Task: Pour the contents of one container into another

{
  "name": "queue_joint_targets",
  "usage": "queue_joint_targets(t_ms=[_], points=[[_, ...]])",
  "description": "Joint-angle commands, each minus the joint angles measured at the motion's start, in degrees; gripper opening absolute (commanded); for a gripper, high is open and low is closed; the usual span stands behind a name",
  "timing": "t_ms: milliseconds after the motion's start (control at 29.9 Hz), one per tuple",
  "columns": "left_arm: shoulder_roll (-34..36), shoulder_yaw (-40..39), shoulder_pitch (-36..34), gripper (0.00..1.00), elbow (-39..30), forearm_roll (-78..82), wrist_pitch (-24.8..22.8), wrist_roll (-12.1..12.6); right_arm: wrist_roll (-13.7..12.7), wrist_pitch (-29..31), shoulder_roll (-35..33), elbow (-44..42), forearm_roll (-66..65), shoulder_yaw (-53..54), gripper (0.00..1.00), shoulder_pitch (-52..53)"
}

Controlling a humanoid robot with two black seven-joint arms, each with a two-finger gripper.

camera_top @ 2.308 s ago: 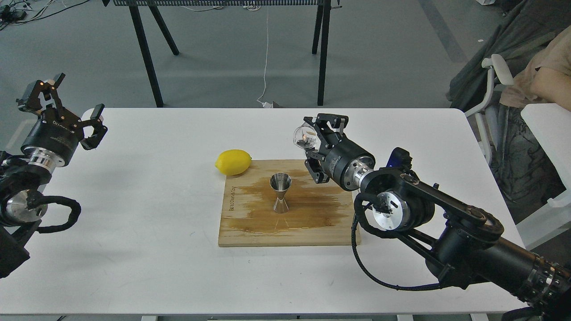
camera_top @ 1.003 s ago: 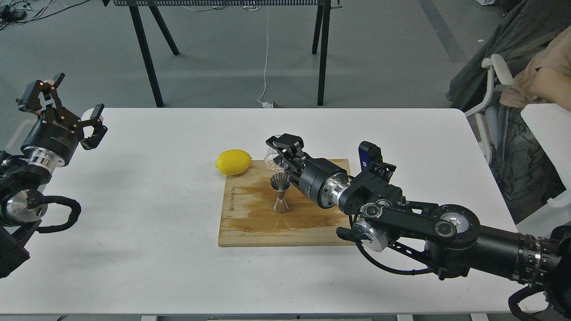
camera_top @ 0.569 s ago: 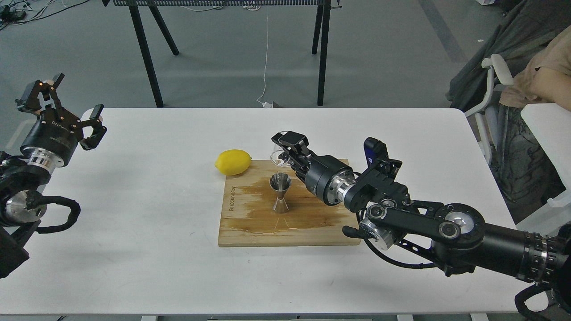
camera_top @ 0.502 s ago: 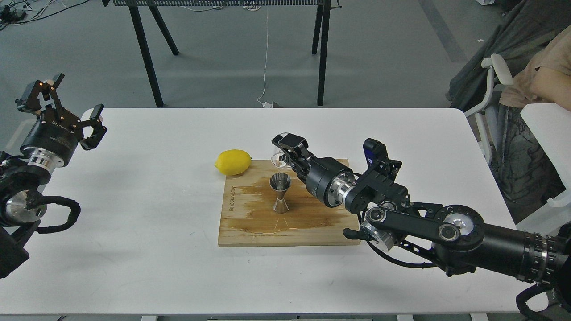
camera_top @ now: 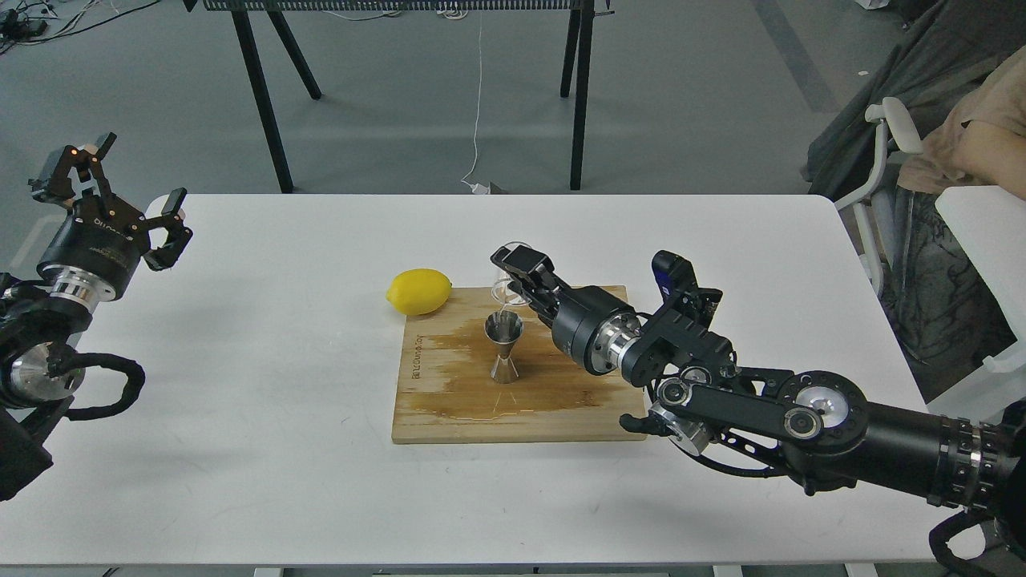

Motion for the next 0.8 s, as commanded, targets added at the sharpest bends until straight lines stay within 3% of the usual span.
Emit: queue_joint_targets(t_ms=[0,769], points=[[-0.08,0.00,0.01,0.99,0.00,0.00,0.00,0.00,0.05,0.00,0.00,-0.54,-0.85,-1.63,0.42,0.28],[0.01,0.00,0.01,0.99,0.00,0.00,0.00,0.00,0.23,0.00,0.35,-2.56,-3.49,-5.15,0.42,1.59]])
